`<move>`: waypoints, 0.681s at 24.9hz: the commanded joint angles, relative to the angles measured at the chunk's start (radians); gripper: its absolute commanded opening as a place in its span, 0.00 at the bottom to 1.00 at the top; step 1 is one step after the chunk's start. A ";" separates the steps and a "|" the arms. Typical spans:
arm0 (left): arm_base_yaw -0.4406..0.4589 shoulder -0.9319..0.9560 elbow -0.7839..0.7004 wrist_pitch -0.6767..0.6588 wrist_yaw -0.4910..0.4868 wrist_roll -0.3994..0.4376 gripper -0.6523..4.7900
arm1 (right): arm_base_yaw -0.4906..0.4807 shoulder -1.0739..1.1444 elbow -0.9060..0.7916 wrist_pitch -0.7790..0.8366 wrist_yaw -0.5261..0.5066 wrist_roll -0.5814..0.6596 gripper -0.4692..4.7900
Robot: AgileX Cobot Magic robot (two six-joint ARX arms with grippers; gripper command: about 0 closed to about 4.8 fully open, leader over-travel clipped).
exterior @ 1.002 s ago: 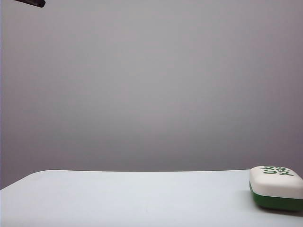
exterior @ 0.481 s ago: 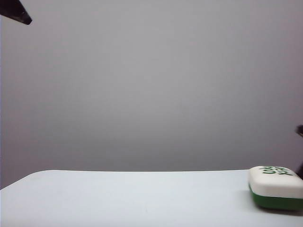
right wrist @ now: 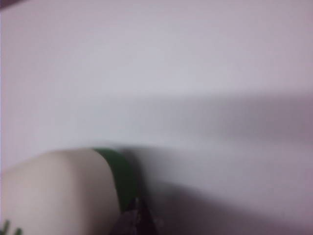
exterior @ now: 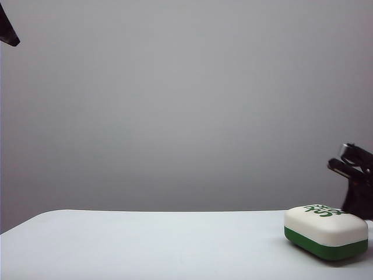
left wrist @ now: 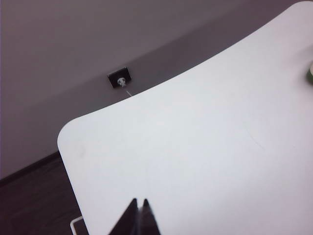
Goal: Move the foam mahjong from the right side of the table to the left side of the table.
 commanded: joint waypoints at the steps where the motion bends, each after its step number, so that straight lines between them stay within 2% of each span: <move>1: 0.001 -0.002 0.004 -0.013 0.001 0.001 0.11 | -0.001 -0.002 0.001 -0.054 0.004 -0.042 0.08; 12: 0.001 -0.003 0.004 -0.025 0.002 0.001 0.11 | 0.002 -0.002 0.000 -0.158 -0.117 -0.096 0.08; 17: 0.001 -0.003 0.004 -0.027 0.005 0.001 0.11 | 0.028 -0.001 0.000 -0.148 -0.116 -0.093 0.08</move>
